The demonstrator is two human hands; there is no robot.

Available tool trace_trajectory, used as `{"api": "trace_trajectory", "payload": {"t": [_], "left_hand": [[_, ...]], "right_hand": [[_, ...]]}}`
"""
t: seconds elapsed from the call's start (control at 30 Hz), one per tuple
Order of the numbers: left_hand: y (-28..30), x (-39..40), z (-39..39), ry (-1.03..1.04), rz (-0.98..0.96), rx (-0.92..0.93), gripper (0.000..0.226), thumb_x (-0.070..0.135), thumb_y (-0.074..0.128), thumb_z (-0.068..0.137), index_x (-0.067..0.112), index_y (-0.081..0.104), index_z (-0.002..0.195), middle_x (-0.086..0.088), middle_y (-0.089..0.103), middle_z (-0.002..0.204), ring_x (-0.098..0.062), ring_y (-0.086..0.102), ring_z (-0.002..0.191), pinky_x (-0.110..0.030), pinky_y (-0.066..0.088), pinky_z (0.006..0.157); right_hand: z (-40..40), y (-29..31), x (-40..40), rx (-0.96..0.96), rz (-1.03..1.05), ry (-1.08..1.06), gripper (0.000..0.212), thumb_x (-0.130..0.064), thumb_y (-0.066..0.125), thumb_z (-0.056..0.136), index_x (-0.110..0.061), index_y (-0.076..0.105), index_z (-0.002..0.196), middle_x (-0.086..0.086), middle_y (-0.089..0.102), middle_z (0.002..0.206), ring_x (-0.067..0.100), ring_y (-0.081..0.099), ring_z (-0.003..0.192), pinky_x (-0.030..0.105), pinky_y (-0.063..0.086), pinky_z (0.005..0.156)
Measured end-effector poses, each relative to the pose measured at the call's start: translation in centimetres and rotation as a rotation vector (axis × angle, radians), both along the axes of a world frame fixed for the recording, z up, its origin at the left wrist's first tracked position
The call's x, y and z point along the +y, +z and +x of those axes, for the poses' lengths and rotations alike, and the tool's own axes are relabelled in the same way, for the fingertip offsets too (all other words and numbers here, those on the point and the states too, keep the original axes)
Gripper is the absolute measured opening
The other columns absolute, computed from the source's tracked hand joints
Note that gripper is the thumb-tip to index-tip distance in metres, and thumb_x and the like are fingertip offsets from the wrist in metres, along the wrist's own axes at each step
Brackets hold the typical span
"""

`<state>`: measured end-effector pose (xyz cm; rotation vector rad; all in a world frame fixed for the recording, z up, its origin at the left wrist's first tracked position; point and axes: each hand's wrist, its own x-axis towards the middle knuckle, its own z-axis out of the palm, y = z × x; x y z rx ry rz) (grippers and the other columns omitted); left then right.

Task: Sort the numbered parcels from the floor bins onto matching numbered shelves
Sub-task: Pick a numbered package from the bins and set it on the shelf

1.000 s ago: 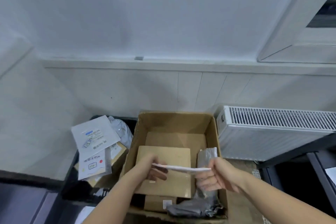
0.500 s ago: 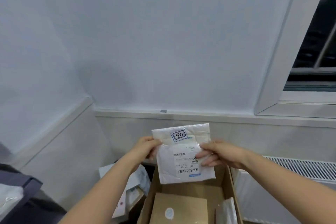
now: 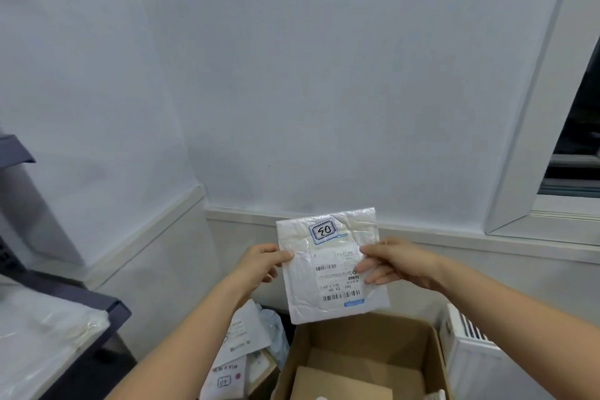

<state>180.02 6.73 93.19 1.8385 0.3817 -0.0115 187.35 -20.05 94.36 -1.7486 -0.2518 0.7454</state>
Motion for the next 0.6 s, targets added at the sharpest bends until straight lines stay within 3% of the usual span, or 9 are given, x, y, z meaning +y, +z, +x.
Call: {"api": "trace_trajectory", "payload": {"t": [0.13, 0.23, 0.33, 0.4, 0.47, 0.53, 0.6], "left_hand": [[2.2, 0.4, -0.8, 0.025, 0.047, -0.061, 0.060, 0.047, 0.071, 0.057, 0.019, 0.063, 0.109, 0.001, 0.064, 0.102, -0.017, 0.060, 0.090, -0.027, 0.044, 0.072], [4.1, -0.1, -0.8, -0.069, 0.092, -0.094, 0.064, 0.055, 0.069, 0.058, 0.022, 0.063, 0.112, 0.002, 0.065, 0.108, -0.015, 0.063, 0.100, -0.028, 0.046, 0.080], [5.7, -1.7, -0.6, -0.278, 0.073, 0.028, 0.055, 0.061, 0.067, 0.063, 0.024, 0.071, 0.104, 0.003, 0.072, 0.100, -0.014, 0.066, 0.092, -0.033, 0.050, 0.085], [6.1, -2.8, -0.4, -0.408, 0.051, 0.161, 0.044, 0.045, 0.067, 0.069, 0.018, 0.070, 0.103, -0.002, 0.071, 0.097, -0.017, 0.065, 0.090, -0.034, 0.052, 0.081], [6.3, -3.7, -0.6, -0.430, 0.088, 0.234, 0.025, 0.019, 0.063, 0.076, 0.015, 0.061, 0.100, -0.007, 0.069, 0.097, -0.021, 0.066, 0.088, -0.036, 0.054, 0.082], [6.1, -3.6, -0.9, -0.349, 0.181, 0.222, 0.021, -0.001, 0.054, 0.086, 0.018, 0.053, 0.096, -0.007, 0.065, 0.093, -0.019, 0.065, 0.081, -0.029, 0.057, 0.072], [5.4, -2.6, -1.2, -0.253, 0.206, 0.185, 0.024, -0.004, 0.049, 0.088, 0.018, 0.053, 0.097, -0.007, 0.064, 0.095, -0.019, 0.063, 0.084, -0.031, 0.055, 0.075]], "right_hand": [[-0.3, 3.3, 1.8, -0.354, -0.343, 0.183, 0.012, -0.017, 0.053, 0.096, -0.011, 0.058, 0.086, 0.011, 0.075, 0.082, 0.018, 0.070, 0.063, 0.028, 0.055, 0.063], [-0.9, 6.4, 4.4, -0.653, -0.652, 0.358, 0.015, -0.012, 0.053, 0.088, -0.015, 0.054, 0.073, 0.005, 0.072, 0.069, 0.017, 0.067, 0.056, 0.027, 0.053, 0.062], [-2.2, 8.7, 7.4, -0.918, -0.906, 0.512, 0.015, -0.015, 0.050, 0.084, -0.021, 0.053, 0.071, 0.000, 0.070, 0.069, 0.015, 0.063, 0.057, 0.022, 0.042, 0.053], [-3.0, 9.6, 9.2, -1.069, -0.992, 0.573, 0.009, -0.022, 0.054, 0.086, -0.021, 0.061, 0.082, 0.002, 0.070, 0.080, 0.021, 0.062, 0.073, 0.023, 0.034, 0.053], [-3.4, 9.9, 10.4, -1.185, -1.004, 0.619, 0.018, -0.025, 0.055, 0.088, -0.020, 0.066, 0.101, 0.005, 0.069, 0.093, 0.024, 0.059, 0.081, 0.025, 0.035, 0.057], [-3.5, 9.7, 10.8, -1.259, -0.954, 0.647, 0.028, -0.017, 0.052, 0.088, -0.021, 0.064, 0.113, 0.005, 0.066, 0.095, 0.025, 0.057, 0.086, 0.028, 0.038, 0.064], [-3.1, 9.2, 10.3, -1.236, -0.790, 0.595, 0.034, -0.016, 0.051, 0.088, -0.023, 0.056, 0.121, 0.001, 0.059, 0.087, 0.024, 0.056, 0.086, 0.029, 0.037, 0.066]]}}
